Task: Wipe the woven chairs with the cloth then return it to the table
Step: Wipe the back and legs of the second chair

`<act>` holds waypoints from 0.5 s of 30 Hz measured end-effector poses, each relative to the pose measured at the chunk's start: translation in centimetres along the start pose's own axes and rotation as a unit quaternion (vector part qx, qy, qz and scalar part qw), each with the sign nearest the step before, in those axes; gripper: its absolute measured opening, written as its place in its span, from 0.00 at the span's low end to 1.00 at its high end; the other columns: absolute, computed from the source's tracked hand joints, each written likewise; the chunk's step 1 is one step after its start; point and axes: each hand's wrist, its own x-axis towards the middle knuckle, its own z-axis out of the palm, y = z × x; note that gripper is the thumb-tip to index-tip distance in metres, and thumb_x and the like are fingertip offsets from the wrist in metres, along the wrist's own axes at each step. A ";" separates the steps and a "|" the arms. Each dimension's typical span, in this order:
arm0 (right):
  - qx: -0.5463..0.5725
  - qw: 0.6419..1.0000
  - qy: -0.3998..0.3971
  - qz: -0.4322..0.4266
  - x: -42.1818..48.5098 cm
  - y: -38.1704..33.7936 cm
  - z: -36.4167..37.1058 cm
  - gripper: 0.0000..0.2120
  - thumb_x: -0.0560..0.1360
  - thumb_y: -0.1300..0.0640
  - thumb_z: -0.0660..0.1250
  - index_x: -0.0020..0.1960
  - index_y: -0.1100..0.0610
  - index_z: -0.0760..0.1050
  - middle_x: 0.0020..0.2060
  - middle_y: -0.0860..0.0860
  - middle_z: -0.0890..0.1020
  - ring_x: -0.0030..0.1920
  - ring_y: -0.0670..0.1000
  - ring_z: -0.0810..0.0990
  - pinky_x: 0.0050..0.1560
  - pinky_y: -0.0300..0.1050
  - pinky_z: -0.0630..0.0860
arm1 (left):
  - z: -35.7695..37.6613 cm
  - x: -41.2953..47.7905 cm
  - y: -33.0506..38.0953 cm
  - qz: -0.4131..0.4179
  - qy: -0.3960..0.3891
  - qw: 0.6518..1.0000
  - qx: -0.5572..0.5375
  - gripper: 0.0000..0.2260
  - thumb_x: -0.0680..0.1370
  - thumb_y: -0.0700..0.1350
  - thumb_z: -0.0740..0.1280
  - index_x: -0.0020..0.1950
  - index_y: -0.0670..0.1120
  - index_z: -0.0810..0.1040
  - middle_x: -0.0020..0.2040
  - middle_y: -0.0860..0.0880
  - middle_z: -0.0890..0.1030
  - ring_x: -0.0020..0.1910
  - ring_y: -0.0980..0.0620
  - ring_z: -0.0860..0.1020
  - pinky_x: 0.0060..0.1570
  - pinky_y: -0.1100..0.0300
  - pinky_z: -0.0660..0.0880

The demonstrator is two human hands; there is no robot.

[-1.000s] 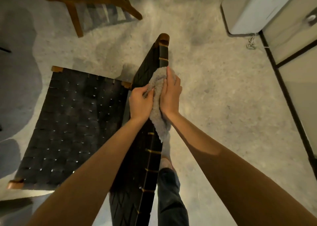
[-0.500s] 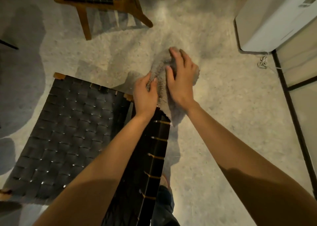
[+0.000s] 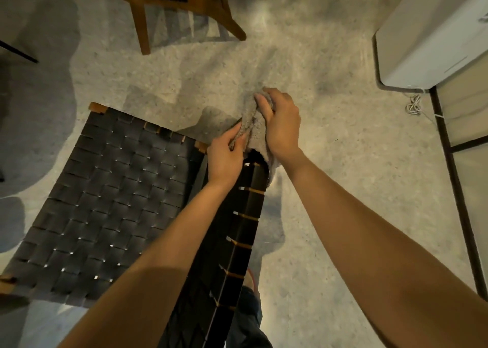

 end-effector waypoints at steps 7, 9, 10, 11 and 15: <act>0.074 0.997 -0.017 0.015 -5.2 -0.7 -1.4 0.16 0.81 0.60 0.59 0.69 0.54 0.72 0.71 0.55 0.69 0.71 0.50 0.67 0.70 0.40 0.64 | -1.3 -2.2 0.5 -0.001 -0.036 0.999 0.014 0.15 0.80 0.38 0.63 0.66 0.40 0.74 0.62 0.46 0.78 0.58 0.59 0.74 0.52 0.78 0.69; 0.087 0.996 -0.017 0.006 -6.8 -0.9 -2.0 0.17 0.80 0.61 0.61 0.68 0.57 0.72 0.68 0.56 0.72 0.69 0.52 0.70 0.70 0.43 0.66 | -1.8 -3.5 0.4 -0.003 -0.052 0.998 0.036 0.15 0.79 0.37 0.63 0.66 0.41 0.74 0.62 0.46 0.78 0.58 0.60 0.74 0.51 0.79 0.69; 0.088 0.996 -0.013 -0.008 -7.7 -1.1 -2.3 0.16 0.80 0.63 0.62 0.67 0.59 0.73 0.66 0.57 0.75 0.67 0.52 0.72 0.69 0.42 0.67 | -2.2 -4.2 0.2 -0.002 -0.063 0.997 0.047 0.15 0.79 0.37 0.63 0.66 0.42 0.74 0.62 0.46 0.78 0.58 0.59 0.74 0.52 0.78 0.69; 0.080 0.997 -0.014 -0.020 -8.6 -1.1 -2.5 0.16 0.79 0.64 0.62 0.67 0.60 0.73 0.64 0.57 0.76 0.65 0.52 0.74 0.68 0.39 0.67 | -2.6 -5.0 -0.1 -0.003 -0.074 0.996 0.057 0.15 0.79 0.37 0.63 0.67 0.42 0.74 0.62 0.46 0.78 0.59 0.57 0.74 0.54 0.76 0.69; 0.105 0.993 -0.055 0.018 -13.1 -1.4 -3.0 0.17 0.80 0.67 0.59 0.68 0.60 0.72 0.63 0.56 0.77 0.63 0.49 0.74 0.68 0.36 0.67 | -4.3 -8.8 -1.4 -0.014 -0.105 0.991 0.084 0.16 0.79 0.37 0.62 0.67 0.42 0.73 0.62 0.44 0.77 0.61 0.50 0.75 0.60 0.62 0.72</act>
